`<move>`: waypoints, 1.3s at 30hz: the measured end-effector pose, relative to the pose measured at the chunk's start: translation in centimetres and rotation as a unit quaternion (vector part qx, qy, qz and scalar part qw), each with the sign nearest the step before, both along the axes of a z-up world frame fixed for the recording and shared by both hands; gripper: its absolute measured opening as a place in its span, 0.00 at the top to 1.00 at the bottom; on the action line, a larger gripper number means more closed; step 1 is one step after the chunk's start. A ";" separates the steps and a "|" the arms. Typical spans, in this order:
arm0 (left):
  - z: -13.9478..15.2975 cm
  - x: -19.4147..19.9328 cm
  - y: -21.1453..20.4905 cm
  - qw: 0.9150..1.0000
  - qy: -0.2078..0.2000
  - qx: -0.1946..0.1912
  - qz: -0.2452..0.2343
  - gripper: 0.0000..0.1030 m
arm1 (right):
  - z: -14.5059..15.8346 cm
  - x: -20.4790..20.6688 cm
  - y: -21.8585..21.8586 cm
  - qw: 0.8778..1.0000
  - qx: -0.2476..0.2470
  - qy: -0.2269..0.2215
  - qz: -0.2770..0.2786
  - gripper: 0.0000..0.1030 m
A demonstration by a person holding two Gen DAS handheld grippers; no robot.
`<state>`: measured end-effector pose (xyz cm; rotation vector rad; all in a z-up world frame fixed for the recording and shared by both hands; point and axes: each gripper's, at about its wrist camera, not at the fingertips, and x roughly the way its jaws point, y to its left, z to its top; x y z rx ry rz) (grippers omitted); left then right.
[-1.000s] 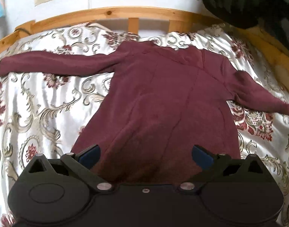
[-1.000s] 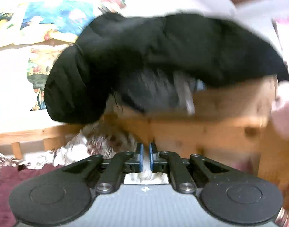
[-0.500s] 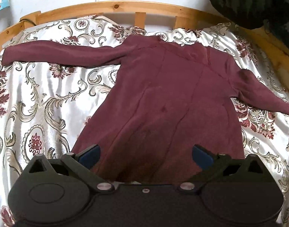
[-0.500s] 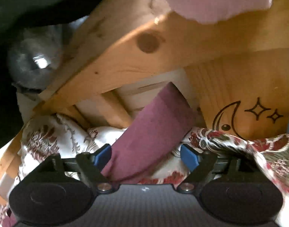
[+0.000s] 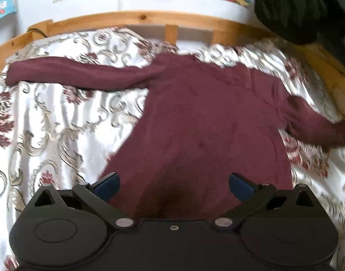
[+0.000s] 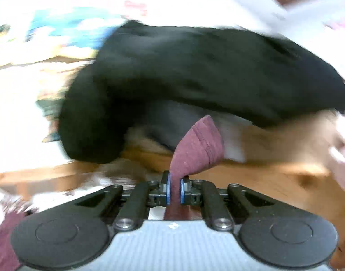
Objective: Fold small clothes
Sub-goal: 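Carry the held sleeve across the shirt body with the right gripper and release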
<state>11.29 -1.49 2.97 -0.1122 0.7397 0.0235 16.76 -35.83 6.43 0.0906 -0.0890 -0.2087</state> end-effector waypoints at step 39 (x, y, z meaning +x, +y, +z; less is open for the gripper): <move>-2.4 5.1 2.2 1.000 -0.031 0.004 0.001 0.01 | -9.1 -9.1 16.4 0.865 -0.180 0.272 0.381 0.09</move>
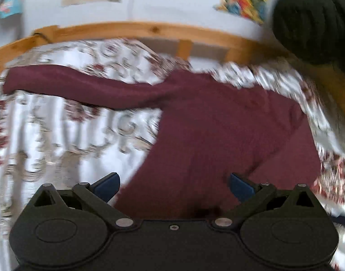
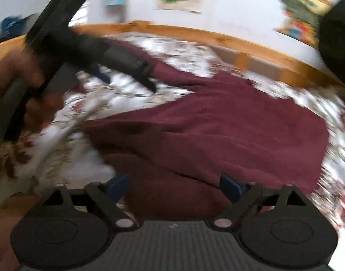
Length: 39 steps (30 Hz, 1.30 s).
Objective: Fold small clothes
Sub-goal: 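Carry the held sleeve across the shirt body with the right gripper and release, then reach the left gripper to the other sleeve cuff and close on it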
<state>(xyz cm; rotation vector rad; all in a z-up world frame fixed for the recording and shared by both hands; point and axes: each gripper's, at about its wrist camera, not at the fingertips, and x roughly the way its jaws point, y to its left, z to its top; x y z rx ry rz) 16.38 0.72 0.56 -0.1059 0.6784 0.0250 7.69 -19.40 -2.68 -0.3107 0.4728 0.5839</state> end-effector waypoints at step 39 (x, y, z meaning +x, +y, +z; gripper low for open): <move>-4.4 0.1 -4.4 0.989 0.111 0.084 -0.054 0.01 | -2.2 8.4 -9.9 0.959 0.089 -0.016 -0.268 0.00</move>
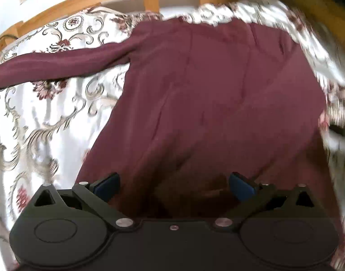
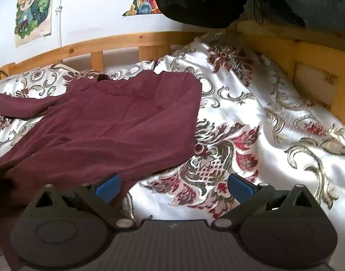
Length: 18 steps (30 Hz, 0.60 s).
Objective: Fold small clothes
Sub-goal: 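Reach the left gripper to the other sleeve cuff and close on it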
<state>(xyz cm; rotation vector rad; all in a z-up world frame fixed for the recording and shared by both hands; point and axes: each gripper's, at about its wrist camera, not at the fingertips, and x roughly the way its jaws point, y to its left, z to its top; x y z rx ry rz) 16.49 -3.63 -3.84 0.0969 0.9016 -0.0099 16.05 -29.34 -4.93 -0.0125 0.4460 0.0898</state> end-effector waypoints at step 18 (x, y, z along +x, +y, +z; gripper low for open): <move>-0.8 -1.6 1.6 0.999 -0.022 0.036 -0.003 0.01 | -1.6 7.7 -3.0 0.993 0.109 0.028 0.043 0.78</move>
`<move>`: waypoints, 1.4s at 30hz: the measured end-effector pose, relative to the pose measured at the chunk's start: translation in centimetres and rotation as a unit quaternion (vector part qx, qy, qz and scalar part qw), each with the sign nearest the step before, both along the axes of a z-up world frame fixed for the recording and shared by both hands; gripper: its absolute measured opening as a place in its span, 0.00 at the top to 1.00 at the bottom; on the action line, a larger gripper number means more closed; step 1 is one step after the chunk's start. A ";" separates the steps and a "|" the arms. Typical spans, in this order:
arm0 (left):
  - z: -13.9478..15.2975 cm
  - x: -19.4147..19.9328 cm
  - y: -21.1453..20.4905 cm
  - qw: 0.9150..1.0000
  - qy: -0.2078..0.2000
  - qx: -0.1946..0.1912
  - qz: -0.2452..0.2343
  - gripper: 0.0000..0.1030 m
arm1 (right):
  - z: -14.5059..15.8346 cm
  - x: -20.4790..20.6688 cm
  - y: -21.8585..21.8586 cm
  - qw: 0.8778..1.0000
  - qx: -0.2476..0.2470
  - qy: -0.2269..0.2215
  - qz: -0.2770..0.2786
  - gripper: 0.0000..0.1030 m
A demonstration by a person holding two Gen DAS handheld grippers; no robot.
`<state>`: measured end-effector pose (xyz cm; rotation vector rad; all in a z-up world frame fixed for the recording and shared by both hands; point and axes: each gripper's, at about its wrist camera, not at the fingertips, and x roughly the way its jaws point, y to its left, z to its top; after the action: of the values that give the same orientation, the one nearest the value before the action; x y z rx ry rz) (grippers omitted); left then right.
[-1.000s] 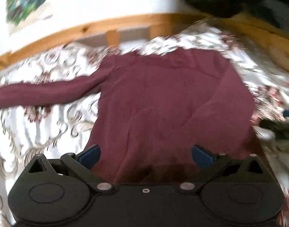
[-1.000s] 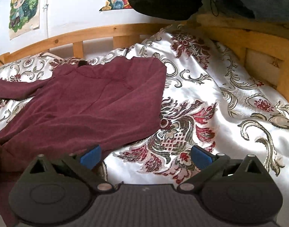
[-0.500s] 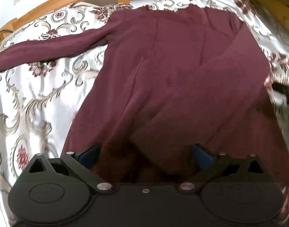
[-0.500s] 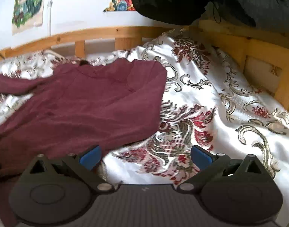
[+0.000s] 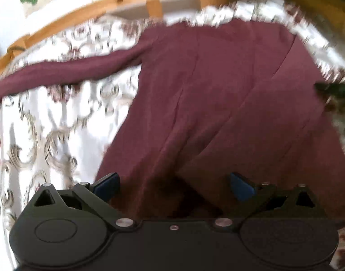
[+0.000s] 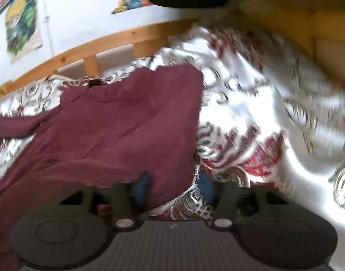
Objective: Fold small clothes
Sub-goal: 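Reach the left gripper to the other sleeve cuff and close on it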
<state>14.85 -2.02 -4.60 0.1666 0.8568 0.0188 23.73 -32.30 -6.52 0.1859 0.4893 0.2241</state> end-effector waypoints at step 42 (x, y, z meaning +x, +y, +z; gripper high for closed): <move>9.9 15.3 30.5 0.891 -0.158 -0.099 0.415 0.73 | -0.5 -2.4 2.8 1.000 -0.002 -0.018 0.010 0.00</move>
<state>30.15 28.51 5.27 -0.3993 0.5438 0.7415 21.29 -29.48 -7.03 0.1720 0.4555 0.2452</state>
